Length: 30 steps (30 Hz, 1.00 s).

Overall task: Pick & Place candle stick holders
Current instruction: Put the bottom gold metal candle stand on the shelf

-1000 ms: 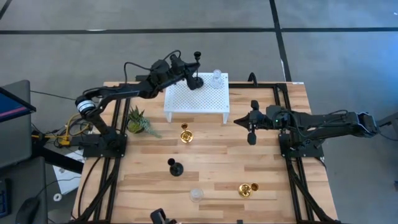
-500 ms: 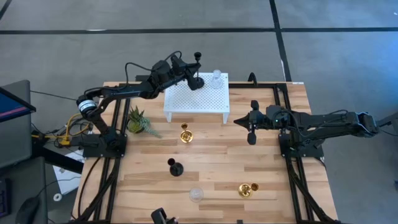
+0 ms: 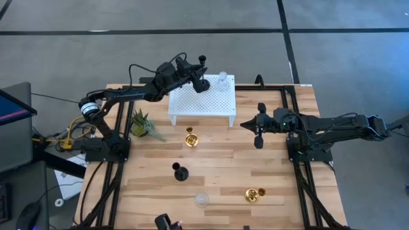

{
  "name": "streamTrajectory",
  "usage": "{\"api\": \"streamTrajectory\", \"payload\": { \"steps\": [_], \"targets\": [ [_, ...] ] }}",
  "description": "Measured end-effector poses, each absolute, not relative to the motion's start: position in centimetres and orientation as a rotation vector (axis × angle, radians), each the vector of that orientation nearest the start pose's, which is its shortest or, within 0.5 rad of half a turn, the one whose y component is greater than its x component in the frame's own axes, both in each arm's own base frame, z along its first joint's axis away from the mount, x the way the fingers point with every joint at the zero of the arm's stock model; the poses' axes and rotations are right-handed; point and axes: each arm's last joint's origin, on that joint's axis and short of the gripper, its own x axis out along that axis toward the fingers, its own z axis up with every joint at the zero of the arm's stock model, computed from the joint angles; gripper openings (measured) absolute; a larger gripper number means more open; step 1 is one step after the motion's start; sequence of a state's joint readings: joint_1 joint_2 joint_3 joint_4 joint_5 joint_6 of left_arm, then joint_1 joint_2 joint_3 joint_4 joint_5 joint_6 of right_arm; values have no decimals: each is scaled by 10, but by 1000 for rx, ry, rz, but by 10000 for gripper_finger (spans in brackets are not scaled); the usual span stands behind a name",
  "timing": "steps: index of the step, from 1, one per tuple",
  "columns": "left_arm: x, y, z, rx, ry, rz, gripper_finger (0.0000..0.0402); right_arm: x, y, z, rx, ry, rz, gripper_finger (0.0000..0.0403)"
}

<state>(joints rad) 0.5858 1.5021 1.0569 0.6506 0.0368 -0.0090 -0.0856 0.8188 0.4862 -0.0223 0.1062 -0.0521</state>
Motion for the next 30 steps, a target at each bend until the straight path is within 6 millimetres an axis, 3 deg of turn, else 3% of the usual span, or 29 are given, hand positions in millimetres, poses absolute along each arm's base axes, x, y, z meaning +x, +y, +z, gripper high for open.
{"api": "streamTrajectory", "payload": {
  "steps": [13, 21, 30],
  "targets": [
    [281, 186, 340, 55, -170, 553, 184, 180, -19, 239, -55, 360, -180, 0],
    [261, 172, 355, 51, -89, 556, 188, 180, -18, 239, -55, 360, -180, 0],
    [223, 143, 368, 39, 112, 460, 168, 180, -18, 239, -55, 360, -179, 0]
  ]
}}
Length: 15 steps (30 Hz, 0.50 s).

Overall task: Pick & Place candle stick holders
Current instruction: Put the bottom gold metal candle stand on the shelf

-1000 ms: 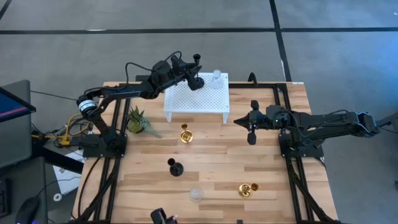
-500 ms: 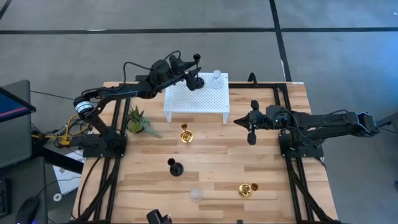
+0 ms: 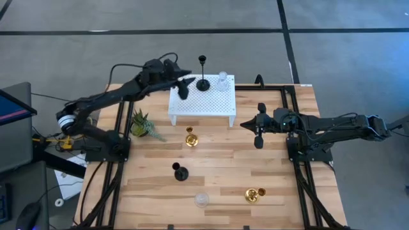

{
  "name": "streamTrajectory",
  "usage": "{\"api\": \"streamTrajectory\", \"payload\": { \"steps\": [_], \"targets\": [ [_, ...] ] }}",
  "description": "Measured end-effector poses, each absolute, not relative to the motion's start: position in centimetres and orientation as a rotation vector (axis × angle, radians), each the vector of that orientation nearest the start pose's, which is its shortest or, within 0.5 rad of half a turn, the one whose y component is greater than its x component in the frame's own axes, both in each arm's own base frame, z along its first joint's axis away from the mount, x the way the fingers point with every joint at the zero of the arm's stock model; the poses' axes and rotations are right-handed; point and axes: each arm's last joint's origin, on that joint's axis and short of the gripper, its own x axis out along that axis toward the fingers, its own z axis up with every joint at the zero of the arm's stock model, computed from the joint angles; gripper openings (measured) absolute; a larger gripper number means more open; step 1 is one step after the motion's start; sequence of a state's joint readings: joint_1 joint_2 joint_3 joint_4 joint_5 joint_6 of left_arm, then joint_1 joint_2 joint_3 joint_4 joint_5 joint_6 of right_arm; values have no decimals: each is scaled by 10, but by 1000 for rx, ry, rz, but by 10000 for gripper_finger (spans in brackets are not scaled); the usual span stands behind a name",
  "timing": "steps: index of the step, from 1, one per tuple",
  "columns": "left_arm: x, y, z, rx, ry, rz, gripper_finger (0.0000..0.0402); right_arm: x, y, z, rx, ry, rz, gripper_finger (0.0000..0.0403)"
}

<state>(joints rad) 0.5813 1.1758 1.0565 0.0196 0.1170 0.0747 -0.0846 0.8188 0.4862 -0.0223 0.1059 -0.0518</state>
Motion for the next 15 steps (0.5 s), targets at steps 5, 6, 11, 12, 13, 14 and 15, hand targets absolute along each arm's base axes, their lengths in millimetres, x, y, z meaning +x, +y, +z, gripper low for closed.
{"api": "streamTrajectory", "payload": {
  "steps": [5, 6, 11, 12, 13, 14, 15],
  "targets": [
    [199, 115, 373, 5, 183, 328, 108, 180, -18, 239, -55, 360, -179, 0],
    [194, 108, 372, 10, 174, 292, 91, 180, -18, 240, -55, 360, -179, 0],
    [166, 74, 363, 103, 124, 158, 11, 180, -18, 240, -55, 360, -179, 0],
    [160, 68, 359, 124, 113, 140, 8, 180, -18, 240, -55, 360, -179, 0],
    [155, 61, 354, 145, 96, 120, 7, 180, -18, 240, -55, 359, -179, 0],
    [150, 56, 350, 162, 79, 101, 7, 180, -18, 240, -55, 359, -179, 0],
    [145, 50, 344, 181, 59, 82, 7, 180, -18, 240, -55, 359, -179, 0]
  ]
}}
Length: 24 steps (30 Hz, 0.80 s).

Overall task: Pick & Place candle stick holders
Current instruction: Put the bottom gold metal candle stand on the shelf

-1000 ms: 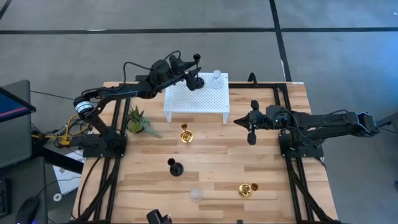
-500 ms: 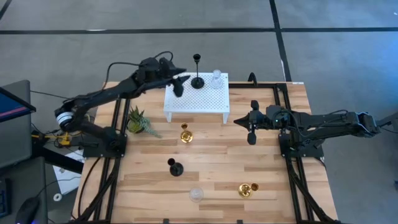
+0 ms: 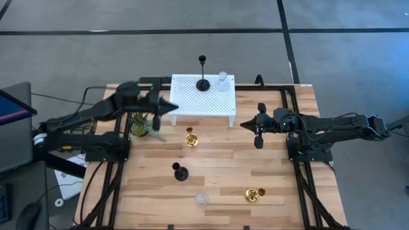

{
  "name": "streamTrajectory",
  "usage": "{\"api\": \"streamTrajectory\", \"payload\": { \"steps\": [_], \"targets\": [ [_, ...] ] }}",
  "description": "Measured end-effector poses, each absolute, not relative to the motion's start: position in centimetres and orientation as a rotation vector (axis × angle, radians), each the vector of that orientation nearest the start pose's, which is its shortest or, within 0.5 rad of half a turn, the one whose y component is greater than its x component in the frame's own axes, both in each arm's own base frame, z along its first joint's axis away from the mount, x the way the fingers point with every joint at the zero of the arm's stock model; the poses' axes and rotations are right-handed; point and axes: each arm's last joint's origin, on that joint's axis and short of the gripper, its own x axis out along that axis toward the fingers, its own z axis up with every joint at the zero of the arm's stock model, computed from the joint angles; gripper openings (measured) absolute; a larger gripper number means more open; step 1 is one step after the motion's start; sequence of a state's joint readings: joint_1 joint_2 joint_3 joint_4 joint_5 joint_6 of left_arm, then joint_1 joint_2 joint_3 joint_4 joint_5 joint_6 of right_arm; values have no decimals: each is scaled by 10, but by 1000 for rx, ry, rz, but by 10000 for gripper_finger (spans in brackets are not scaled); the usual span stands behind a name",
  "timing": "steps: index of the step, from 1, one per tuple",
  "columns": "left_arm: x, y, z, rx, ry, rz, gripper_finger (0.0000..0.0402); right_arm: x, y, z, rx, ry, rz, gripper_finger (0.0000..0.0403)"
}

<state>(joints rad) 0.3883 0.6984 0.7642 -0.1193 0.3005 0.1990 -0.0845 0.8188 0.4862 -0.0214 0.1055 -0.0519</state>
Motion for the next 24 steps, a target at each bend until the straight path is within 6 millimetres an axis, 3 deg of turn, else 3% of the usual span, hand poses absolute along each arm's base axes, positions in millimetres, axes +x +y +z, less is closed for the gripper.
{"api": "streamTrajectory", "payload": {
  "steps": [5, 14, 24],
  "targets": [
    [132, 30, 310, 220, -48, -10, 4, 181, -18, 240, -55, 356, -179, 0],
    [133, 10, 241, 282, -90, -153, 7, 181, -18, 240, -55, 351, -178, 0],
    [137, 8, 212, 279, -12, -177, 7, 181, -18, 240, -63, 352, -177, 0]
  ]
}}
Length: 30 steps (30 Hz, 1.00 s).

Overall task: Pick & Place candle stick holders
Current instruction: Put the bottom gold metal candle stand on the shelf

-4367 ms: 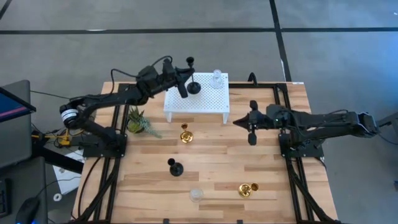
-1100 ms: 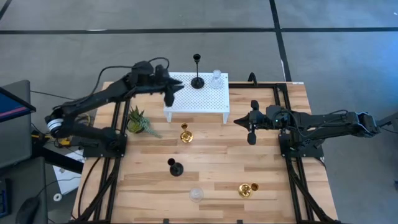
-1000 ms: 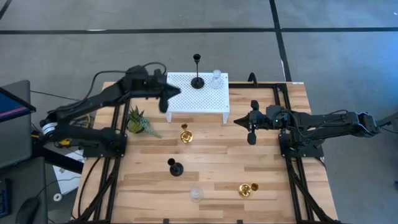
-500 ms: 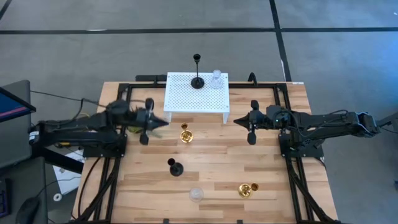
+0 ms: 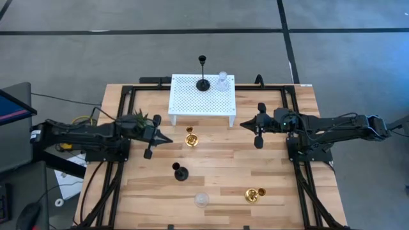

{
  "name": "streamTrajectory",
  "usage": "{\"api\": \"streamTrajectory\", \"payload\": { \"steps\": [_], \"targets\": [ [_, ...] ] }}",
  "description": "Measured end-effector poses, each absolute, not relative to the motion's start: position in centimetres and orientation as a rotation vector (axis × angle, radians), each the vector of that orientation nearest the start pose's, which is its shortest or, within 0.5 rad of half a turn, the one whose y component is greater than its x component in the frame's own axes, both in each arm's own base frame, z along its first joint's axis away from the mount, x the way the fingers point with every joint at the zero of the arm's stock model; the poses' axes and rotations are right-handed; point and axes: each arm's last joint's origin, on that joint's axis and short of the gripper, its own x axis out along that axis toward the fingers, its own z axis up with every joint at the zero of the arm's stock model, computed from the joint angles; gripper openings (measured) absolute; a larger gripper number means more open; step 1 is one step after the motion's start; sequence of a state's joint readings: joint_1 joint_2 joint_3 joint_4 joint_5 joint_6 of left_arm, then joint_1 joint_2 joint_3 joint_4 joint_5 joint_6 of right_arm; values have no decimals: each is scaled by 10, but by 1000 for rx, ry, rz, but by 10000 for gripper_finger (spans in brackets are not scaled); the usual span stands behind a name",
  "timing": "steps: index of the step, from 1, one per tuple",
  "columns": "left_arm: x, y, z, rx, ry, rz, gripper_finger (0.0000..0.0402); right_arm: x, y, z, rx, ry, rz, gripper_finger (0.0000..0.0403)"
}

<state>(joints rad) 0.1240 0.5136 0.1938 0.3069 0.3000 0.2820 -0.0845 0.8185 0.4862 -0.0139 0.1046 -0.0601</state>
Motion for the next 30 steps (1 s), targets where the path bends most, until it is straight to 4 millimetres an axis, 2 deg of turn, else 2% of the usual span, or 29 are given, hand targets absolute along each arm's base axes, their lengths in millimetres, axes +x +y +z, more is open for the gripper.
{"api": "streamTrajectory", "payload": {
  "steps": [6, 12, 17, 24, 30],
  "targets": [
    [139, 9, 213, 276, -32, -173, 5, 180, -18, 237, -44, 386, -158, 0],
    [139, 9, 215, 278, -49, -171, 7, 166, -11, 220, 82, 603, -39, 0],
    [139, 9, 215, 278, -51, -171, 5, 157, 3, 215, 159, 695, 166, 0],
    [139, 9, 215, 278, -52, -171, 9, 151, 23, 220, 202, 676, 482, 0],
    [139, 9, 215, 278, -52, -171, 7, 143, 39, 225, 221, 672, 600, 0]
  ]
}}
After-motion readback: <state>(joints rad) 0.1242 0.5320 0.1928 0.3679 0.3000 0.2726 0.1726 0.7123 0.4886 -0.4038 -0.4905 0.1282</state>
